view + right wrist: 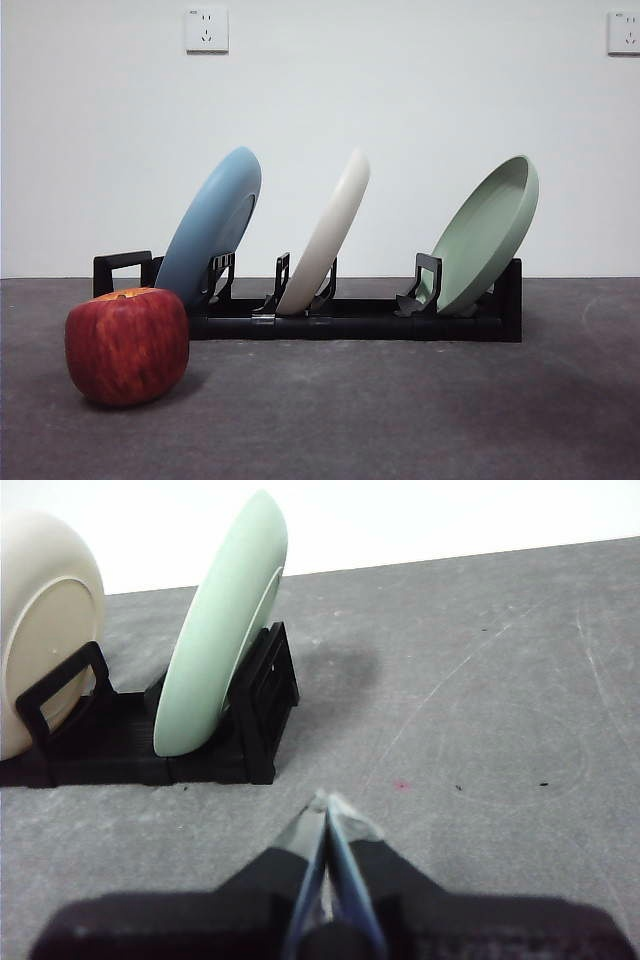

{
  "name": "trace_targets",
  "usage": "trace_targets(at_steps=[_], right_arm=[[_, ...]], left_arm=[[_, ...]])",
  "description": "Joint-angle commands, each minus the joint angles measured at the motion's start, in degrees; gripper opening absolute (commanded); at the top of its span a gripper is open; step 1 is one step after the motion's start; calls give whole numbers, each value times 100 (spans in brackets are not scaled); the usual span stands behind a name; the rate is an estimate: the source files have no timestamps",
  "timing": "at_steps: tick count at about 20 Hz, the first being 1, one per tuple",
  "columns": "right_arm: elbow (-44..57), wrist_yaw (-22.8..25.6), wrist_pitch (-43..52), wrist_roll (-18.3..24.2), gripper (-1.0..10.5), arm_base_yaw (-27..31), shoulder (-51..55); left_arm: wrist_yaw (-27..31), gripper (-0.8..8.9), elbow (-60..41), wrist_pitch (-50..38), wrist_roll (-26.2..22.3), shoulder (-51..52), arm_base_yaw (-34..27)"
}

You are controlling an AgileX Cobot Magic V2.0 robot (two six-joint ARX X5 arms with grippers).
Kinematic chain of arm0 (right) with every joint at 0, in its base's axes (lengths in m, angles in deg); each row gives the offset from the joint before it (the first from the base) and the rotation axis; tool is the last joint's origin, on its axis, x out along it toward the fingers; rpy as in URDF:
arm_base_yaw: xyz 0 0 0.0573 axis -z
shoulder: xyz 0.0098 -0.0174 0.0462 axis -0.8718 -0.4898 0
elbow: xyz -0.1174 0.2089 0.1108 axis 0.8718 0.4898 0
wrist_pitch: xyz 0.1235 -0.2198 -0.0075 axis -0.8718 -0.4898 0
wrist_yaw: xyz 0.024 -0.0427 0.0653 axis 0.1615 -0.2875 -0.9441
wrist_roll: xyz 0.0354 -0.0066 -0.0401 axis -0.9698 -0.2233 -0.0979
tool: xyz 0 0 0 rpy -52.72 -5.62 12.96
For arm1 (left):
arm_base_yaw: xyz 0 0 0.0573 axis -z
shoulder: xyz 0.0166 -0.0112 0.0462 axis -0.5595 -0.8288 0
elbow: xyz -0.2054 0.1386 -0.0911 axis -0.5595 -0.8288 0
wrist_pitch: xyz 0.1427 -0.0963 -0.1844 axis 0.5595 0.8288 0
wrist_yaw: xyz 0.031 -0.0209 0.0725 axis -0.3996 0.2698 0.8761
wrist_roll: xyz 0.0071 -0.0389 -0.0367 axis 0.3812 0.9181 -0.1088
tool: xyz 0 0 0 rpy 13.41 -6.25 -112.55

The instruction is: Take the blue plate from the plate rack,put the plate on the table,take the apple from the table,put the apple in the plate

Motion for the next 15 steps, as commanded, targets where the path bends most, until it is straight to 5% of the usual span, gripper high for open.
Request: trace_targets(at_steps=[1,7,15], right_arm=[[87,13,22,-55,1,17,7],[87,-22,22,-138,1,17,7],[85,-26,22,-1150,-1,17,7]], left_arm=[[-4,-4,-79,-20,-63,9,-11],[-190,-3,-79,-20,59,9,-11],[-1049,-5,-79,-221,1526,9,-11]])
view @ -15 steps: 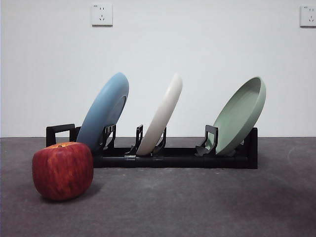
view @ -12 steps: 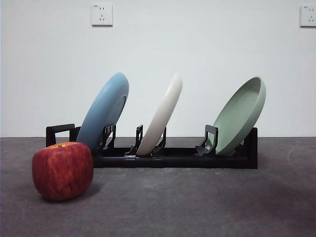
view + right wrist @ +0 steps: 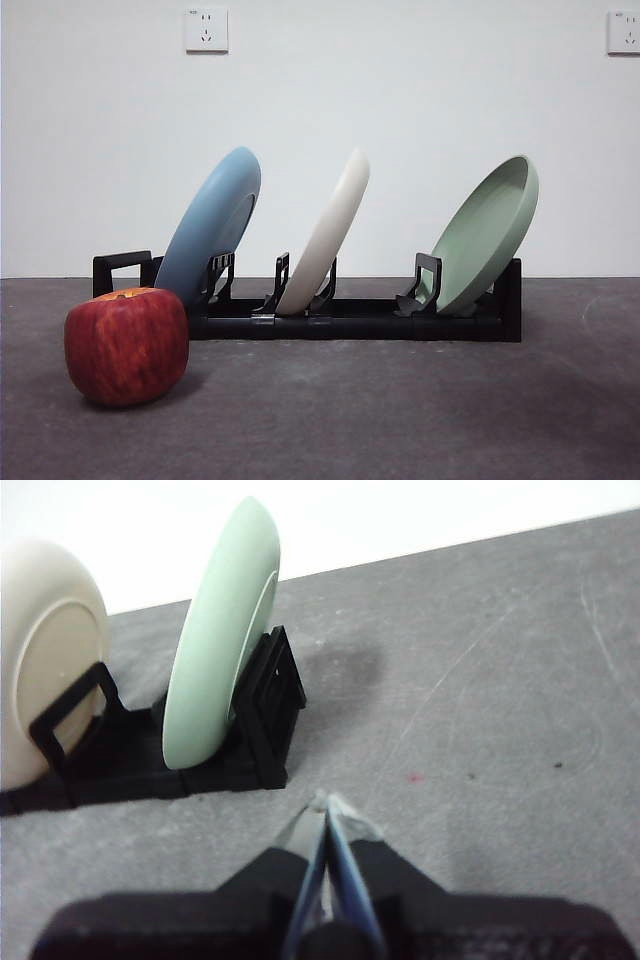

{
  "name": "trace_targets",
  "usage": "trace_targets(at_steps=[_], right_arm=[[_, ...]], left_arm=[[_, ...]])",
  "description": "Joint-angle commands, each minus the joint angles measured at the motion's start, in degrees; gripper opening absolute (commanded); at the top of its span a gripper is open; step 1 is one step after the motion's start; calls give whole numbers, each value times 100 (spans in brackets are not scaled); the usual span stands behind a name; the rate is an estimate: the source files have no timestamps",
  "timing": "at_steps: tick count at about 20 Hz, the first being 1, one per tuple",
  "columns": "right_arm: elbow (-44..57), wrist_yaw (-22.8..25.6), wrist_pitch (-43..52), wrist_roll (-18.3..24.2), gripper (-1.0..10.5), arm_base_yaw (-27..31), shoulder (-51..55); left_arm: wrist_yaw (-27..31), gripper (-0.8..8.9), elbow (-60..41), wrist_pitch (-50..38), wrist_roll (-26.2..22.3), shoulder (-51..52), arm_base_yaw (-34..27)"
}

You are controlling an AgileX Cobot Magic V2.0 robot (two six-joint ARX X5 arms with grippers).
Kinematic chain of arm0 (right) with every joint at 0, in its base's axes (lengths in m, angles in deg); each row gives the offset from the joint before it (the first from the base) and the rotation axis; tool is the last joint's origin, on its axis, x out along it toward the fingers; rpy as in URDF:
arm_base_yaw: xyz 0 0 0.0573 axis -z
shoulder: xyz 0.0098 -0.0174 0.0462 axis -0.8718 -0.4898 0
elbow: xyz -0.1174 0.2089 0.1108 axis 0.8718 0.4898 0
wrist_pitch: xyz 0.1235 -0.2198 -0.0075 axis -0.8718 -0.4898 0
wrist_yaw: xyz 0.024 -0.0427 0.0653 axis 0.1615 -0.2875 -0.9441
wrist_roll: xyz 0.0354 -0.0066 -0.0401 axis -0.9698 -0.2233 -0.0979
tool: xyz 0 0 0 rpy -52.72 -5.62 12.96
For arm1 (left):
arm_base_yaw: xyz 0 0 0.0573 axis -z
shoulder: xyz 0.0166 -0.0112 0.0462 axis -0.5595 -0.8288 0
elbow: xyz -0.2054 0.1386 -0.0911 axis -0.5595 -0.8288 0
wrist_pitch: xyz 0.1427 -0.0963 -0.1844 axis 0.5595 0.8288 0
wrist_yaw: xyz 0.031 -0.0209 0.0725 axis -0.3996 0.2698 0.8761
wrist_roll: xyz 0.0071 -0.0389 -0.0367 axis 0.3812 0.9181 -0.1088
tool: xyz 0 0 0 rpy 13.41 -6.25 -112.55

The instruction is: Take the blue plate from the plate rack,put the plate on the table,take the apple from the table,put the apple in the plate

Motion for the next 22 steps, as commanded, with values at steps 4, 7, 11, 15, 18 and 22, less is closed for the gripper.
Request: trace_targets(at_steps=[4,7,11,15,18,22], right_arm=[[-7,-9,-116,-723,-11,17,-35],[-216,-7,-361,-728,-11,17,-208],[-697,-11,-667,-741,-11,17,-629],[-1432,-11,-761,-868,-11,17,-1303],[-2374,-42,-957,-699,-11,17,-2153],[-3534,-789,-1235,-61,-10,17,-3257]], left_arm=[[-372,-8,-50,-70,1060,9,-11],[-367,-8,76,-61,1401,7,-11],[-334,-7,444,114,1576,-44,-11],[-330,-7,1034,376,1572,-439,-11],[-382,-7,1692,413,1558,-1213,-11],[-973,-7,2682,529,1211,-2435,-11]])
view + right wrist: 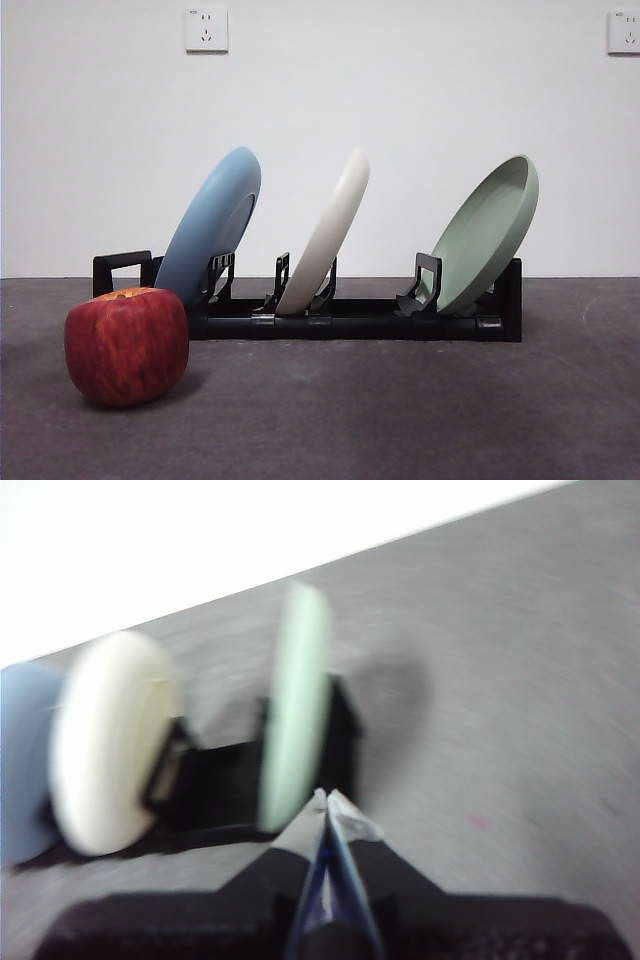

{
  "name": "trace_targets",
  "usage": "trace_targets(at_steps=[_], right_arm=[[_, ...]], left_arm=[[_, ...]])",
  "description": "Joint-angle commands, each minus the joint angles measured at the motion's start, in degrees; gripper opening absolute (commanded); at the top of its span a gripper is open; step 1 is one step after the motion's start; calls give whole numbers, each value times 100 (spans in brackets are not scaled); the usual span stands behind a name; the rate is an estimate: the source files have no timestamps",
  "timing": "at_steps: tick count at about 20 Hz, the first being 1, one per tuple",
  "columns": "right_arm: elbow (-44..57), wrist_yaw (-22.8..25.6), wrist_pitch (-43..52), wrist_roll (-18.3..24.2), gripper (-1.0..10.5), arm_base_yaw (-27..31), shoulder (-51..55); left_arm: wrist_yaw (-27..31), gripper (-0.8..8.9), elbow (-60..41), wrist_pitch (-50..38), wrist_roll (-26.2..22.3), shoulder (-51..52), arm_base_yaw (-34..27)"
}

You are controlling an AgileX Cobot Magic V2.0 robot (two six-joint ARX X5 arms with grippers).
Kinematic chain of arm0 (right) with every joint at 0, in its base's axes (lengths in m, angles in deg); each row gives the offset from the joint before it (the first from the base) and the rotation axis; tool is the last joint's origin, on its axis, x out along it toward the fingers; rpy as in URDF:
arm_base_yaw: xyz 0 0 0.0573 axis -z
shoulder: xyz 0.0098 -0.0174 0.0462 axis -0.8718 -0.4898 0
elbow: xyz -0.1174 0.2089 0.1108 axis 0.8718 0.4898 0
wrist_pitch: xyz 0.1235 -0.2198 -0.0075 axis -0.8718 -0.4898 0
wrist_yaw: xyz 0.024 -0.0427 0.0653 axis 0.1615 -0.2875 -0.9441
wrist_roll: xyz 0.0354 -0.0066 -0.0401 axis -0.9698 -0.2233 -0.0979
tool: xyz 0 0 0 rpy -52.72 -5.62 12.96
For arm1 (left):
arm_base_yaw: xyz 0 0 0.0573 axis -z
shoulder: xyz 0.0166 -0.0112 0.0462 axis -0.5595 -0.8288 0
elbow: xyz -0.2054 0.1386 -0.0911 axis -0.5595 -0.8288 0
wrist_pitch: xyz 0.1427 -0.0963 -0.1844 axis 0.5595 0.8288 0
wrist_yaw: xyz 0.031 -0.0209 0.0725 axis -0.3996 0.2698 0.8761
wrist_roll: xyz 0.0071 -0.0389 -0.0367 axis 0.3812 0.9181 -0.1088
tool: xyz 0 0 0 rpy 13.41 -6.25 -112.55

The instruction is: Take the blue plate from the plate rack,put the plate on the table,take the apple from the table,put the apple in the plate

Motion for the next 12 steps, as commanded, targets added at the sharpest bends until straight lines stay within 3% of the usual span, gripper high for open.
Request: trace_targets(at_steps=[1,7,12], right_arm=[[-645,-383,-238,527,-2,15,-634],[-1349,-940,-632,927,1,15,-1622],[-1471,-949,-656,925,23,13,-2057]], left_arm=[[-437,-7,629,216,-372,-752,-11],[-1095,-8,1661,977,-984,-1923,2],[-1169,1,2124,1373,-1117,-2594,179]])
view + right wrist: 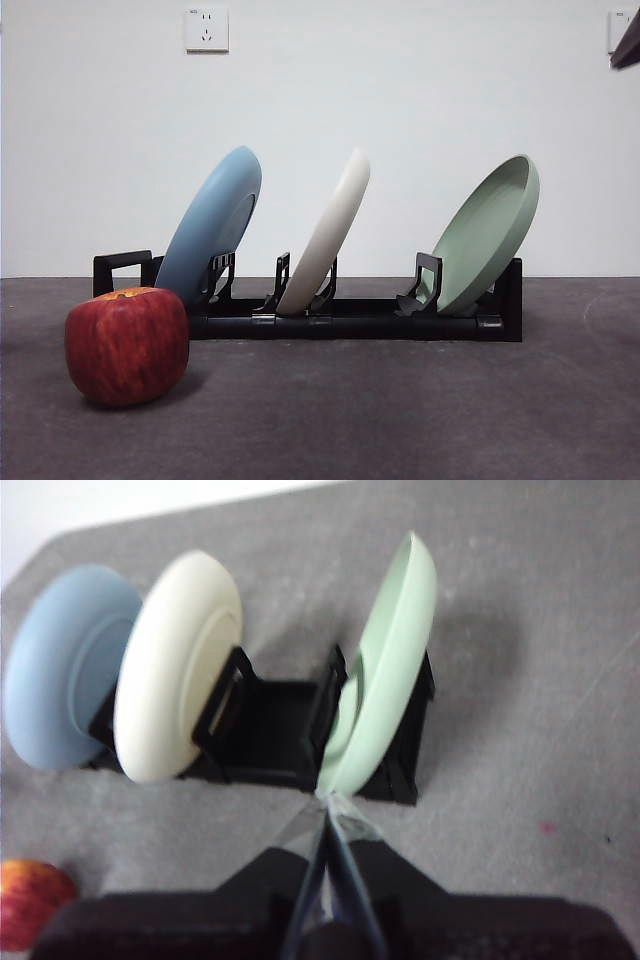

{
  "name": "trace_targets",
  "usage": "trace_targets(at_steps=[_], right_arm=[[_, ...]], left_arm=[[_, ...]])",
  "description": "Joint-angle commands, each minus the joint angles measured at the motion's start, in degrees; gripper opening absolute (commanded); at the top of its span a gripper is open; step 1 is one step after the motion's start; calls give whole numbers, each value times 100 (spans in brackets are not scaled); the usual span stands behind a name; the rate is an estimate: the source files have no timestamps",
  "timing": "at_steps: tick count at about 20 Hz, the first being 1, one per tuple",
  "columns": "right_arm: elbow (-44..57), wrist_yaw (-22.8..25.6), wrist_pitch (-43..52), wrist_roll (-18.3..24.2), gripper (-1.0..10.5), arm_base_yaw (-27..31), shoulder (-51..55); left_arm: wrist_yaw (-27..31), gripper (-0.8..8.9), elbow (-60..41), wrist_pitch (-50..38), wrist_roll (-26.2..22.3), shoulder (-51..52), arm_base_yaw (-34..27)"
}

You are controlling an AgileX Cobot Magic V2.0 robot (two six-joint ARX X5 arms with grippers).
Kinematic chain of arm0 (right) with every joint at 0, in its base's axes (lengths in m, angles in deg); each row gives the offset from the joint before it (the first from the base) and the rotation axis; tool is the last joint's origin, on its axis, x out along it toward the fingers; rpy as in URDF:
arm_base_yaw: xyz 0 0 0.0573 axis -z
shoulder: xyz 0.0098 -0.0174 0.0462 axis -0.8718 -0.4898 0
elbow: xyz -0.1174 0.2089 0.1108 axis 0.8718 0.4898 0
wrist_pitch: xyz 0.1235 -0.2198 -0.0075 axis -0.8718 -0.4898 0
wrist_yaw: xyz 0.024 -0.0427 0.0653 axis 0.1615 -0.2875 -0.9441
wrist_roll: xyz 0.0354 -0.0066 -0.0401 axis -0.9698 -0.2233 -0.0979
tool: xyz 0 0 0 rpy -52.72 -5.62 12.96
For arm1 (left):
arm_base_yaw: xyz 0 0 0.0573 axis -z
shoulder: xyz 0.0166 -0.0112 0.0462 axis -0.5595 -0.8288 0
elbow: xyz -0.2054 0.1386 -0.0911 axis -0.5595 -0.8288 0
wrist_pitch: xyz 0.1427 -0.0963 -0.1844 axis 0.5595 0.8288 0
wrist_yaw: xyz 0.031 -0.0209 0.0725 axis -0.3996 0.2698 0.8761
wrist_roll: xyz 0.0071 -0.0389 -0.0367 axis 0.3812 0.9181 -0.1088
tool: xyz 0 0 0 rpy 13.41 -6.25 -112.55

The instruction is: Take the blue plate from the plate rack,put the plate on the table,take the apple from the table,put the apple in the plate

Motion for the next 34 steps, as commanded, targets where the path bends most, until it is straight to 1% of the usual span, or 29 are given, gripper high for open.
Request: trace_targets(at_steps=[1,2,3,4,5,6,9,11,13,15,19,23,26,30,31,32,33,34], right_arm=[[-37,-24,15,87,64,13,-114],[-37,-22,13,85,126,13,-149],[-37,-20,2,79,190,13,-168],[-37,-2,-24,81,261,13,-173],[-37,-2,-24,79,290,13,-173],[-37,-4,-24,74,289,13,-173],[-39,-4,-22,63,288,11,-168],[-39,-4,-22,61,288,11,-168],[-39,-4,-24,61,288,11,-168],[-39,-4,-24,61,288,11,-168],[-39,-4,-28,59,288,11,-168],[-39,-4,-28,61,288,11,-168],[-39,-2,-35,61,288,11,-168],[-39,-2,-52,61,285,11,-168],[-39,-2,-52,61,285,11,-168],[-39,-2,-52,61,285,13,-168],[-39,0,-52,61,285,13,-168],[-39,2,-50,61,285,13,-168]], left_arm=[[-52,7,74,39,-190,-195,122],[-50,46,74,13,-173,-258,162],[-52,138,74,-15,-162,-321,197],[-52,313,74,-68,-20,-402,251],[-57,439,74,-129,184,-483,317],[-61,440,74,-181,284,-560,391],[-57,431,155,-487,398,-874,693],[-28,345,426,-570,433,-1211,979],[127,341,872,-566,387,-1631,1263],[398,342,1438,-503,297,-2124,1547],[1231,342,2632,-133,-55,-3276,2055],[1510,342,3355,-74,-90,-4330,2391],[1725,342,3449,-17,-92,-4846,2520],[1757,339,3449,0,-94,-5215,2597],[1757,301,3449,0,-98,-5235,2599],[1749,196,3449,0,-168,-5235,2601],[1705,51,3449,-15,-203,-5235,2610],[1683,-20,3451,-33,-203,-5235,2608]])
